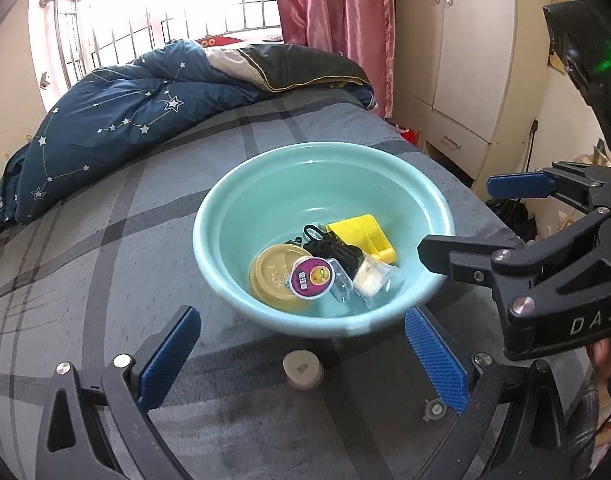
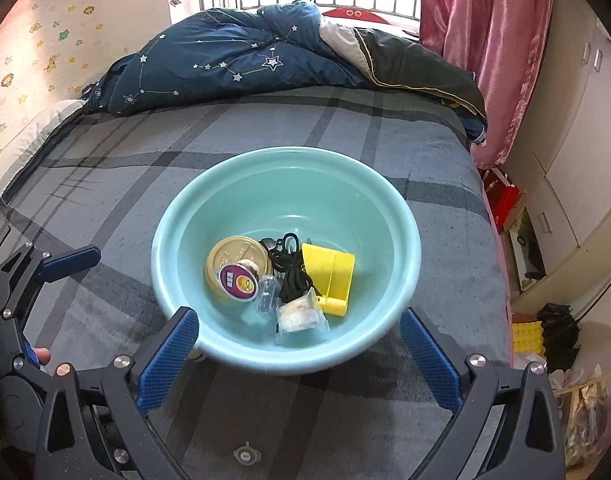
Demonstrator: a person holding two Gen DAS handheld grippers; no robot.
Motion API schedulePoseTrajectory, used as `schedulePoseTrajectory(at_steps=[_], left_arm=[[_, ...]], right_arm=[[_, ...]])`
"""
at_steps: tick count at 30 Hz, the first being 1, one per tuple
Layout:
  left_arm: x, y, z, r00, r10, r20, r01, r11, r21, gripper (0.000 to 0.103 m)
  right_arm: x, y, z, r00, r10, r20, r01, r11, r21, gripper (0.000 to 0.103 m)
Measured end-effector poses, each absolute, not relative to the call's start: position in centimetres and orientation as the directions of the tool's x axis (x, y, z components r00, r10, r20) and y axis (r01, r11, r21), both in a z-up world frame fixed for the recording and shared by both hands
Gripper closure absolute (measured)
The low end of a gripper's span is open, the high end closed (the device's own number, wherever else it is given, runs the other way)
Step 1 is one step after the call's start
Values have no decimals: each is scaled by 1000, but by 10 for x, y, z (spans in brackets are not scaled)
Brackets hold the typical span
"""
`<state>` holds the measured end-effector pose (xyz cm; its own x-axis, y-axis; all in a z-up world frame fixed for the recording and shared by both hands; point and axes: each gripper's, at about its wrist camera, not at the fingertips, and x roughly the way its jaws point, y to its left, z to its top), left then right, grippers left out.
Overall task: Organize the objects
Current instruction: 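Withdraw both tools from the basin toward the white bottle and grey cap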
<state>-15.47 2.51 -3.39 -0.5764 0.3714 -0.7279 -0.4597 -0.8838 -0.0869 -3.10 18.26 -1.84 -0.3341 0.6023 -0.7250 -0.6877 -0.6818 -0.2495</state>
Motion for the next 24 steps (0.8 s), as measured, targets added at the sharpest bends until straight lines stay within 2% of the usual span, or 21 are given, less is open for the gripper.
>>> schedulePoseTrajectory(at_steps=[5,24], left_arm=[[-141,18,-35,-612,359,-705,-440,-895,-74,0],[-106,6,-59,-600,336,-726,-424,-903,-68,0]], right_arm=[[-23,172,-21,-354,598,-719,-685,-689,-236,0],[6,141,-53,-362,576,-733,-672,-707,-223,0]])
